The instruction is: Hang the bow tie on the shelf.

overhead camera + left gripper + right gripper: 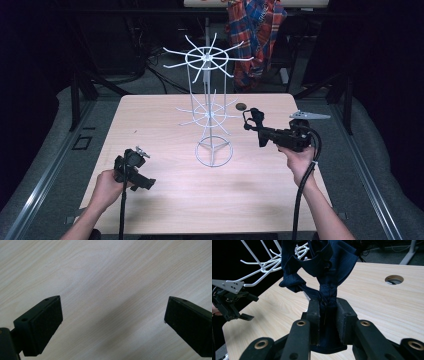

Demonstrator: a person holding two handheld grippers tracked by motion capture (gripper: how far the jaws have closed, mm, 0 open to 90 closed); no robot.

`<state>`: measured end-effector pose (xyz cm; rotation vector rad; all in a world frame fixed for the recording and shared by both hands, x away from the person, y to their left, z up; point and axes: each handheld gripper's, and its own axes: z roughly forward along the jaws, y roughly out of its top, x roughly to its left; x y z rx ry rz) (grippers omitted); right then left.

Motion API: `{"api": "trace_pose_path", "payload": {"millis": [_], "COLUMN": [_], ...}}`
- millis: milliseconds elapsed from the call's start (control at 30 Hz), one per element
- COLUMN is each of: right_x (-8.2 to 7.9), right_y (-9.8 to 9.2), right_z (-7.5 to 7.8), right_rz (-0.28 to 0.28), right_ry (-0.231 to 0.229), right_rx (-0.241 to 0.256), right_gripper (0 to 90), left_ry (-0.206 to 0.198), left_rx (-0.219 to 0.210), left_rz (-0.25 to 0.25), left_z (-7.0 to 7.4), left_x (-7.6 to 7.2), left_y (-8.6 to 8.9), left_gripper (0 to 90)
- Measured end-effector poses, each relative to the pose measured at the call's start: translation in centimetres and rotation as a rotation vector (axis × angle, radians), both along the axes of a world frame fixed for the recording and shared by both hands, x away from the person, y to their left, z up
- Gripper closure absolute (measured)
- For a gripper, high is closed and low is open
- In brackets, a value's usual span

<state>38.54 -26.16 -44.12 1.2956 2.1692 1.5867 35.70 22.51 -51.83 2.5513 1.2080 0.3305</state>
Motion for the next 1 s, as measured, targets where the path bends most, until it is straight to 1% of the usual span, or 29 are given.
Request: {"api": "trace_pose_path", "payload": {"millis": [133,167,200,233,267,300,333,367,467,500,533,567,600,633,700,833,933,1000], "right_x": [0.4,0.5,0.5,0.6,0.6,0.6,0.6,1.0,1.4,1.9,1.9,2.2,2.2,2.5,2.8,3.2,3.3,3.3], "right_y": [0.3,0.5,0.5,0.5,0.5,0.6,0.6,0.6,0.8,1.2,1.2,1.6,1.6,2.0,2.4,2.7,2.7,2.8], "right_z": [-0.1,-0.2,-0.2,-0.3,-0.3,-0.3,-0.3,-0.4,-0.4,-0.4,-0.4,-0.5,-0.5,-0.6,-0.6,-0.8,-0.9,-1.0], "right_rz": [-0.005,-0.004,-0.004,-0.01,-0.01,-0.017,-0.017,-0.024,-0.027,-0.029,-0.029,-0.025,-0.025,-0.024,-0.025,-0.021,-0.024,-0.024], "right_ry": [0.01,0.022,0.022,0.038,0.038,0.045,0.045,0.061,0.073,0.089,0.089,0.104,0.104,0.12,0.13,0.144,0.151,0.154], "right_rx": [-0.009,-0.028,-0.028,-0.042,-0.042,-0.063,-0.063,-0.063,-0.056,-0.051,-0.051,-0.06,-0.06,-0.063,-0.058,-0.067,-0.062,-0.063], "right_gripper": [74.6,74.6,74.6,74.6,74.6,74.6,74.6,74.6,74.7,74.7,74.7,74.7,74.7,74.7,74.7,74.7,74.7,74.7], "left_ry": [-0.001,-0.001,-0.001,-0.001,-0.001,-0.001,0.0,-0.002,-0.003,0.0,0.0,0.0,0.0,0.001,0.005,0.005,0.006,-0.001], "left_rx": [0.001,0.0,0.0,0.002,0.003,0.003,0.004,0.006,0.004,0.006,0.006,0.007,0.007,0.006,0.007,0.008,0.007,0.01], "left_rz": [-0.001,0.0,0.0,0.0,0.0,0.0,0.0,0.001,0.002,0.001,0.001,0.002,0.002,0.007,0.007,0.006,0.006,0.003], "left_z": [0.0,0.0,0.0,0.0,0.0,0.0,0.0,0.0,-0.1,-0.1,-0.1,-0.2,-0.2,-0.2,-0.1,-0.1,-0.1,-0.2], "left_x": [0.0,0.0,0.0,0.0,0.0,0.0,0.0,0.0,0.1,0.1,0.1,0.2,0.2,0.2,0.2,0.2,0.2,0.2], "left_y": [0.0,0.0,0.0,0.0,0.0,-0.1,-0.1,-0.1,-0.2,-0.2,-0.2,-0.1,-0.1,-0.1,0.0,0.0,-0.1,-0.1], "left_gripper": [2.0,2.0,2.0,2.1,2.1,2.2,2.2,2.2,2.3,2.4,2.4,2.4,2.4,2.4,2.4,2.4,2.5,2.5]}}
